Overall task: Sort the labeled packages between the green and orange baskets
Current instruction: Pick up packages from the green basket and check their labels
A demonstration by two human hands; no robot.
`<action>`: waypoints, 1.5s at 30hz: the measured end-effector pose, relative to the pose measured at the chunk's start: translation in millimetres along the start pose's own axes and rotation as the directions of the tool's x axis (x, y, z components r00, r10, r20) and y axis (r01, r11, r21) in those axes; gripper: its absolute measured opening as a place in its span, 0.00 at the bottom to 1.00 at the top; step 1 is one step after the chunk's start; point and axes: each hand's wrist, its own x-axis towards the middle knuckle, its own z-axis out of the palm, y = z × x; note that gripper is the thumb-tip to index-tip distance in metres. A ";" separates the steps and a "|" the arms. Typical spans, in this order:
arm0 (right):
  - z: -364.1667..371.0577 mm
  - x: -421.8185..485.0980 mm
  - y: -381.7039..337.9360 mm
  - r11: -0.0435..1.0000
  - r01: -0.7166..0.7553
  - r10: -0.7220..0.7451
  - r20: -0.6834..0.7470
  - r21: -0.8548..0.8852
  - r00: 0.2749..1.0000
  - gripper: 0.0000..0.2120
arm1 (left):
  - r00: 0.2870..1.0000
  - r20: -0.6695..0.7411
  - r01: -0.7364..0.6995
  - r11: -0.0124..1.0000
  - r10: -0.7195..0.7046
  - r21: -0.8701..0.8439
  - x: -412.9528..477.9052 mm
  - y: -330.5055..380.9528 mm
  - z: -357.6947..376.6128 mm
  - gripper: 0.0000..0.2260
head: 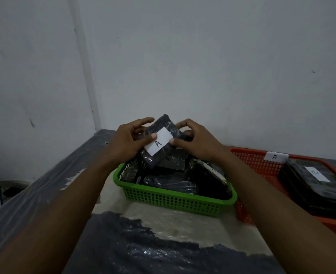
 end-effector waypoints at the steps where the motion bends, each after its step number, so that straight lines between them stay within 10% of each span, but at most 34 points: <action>1: 0.9 -1.5 1.8 0.993 0.011 -0.010 0.009 -0.114 1.000 0.17 | 0.999 -0.013 -0.035 0.998 0.036 0.052 -4.7 -1.6 -3.1 0.20; 6: 7.7 -8.5 3.9 0.884 0.070 0.026 0.199 -0.461 0.980 0.16 | 0.971 0.218 -0.189 0.877 0.100 0.442 -26.5 -10.6 -16.0 0.18; 14: 14.6 -14.6 4.1 0.797 -0.017 0.239 0.290 -0.604 0.927 0.22 | 0.937 0.272 -0.331 0.804 0.218 0.494 -32.3 -33.1 -7.8 0.18; 23: 37.0 -1.1 2.0 0.868 -0.025 0.111 0.144 -0.496 0.983 0.12 | 0.967 -0.165 -0.090 0.867 0.193 0.490 -40.0 -53.8 -16.8 0.16; 30: 63.6 10.4 -6.3 0.690 -0.021 0.256 0.216 -0.723 0.942 0.21 | 0.970 -0.116 -0.085 0.741 0.215 0.666 -53.8 -67.3 -16.0 0.23; 36: 37.9 1.7 -14.0 0.597 0.032 0.324 0.278 -0.801 0.904 0.24 | 0.944 -0.323 0.073 0.907 0.072 0.415 -56.5 -67.0 3.8 0.27; 45: 20.8 -13.1 -16.5 0.511 0.163 0.426 0.414 -0.844 0.804 0.30 | 0.890 -0.401 0.040 0.840 0.216 0.541 -53.8 -60.7 26.4 0.18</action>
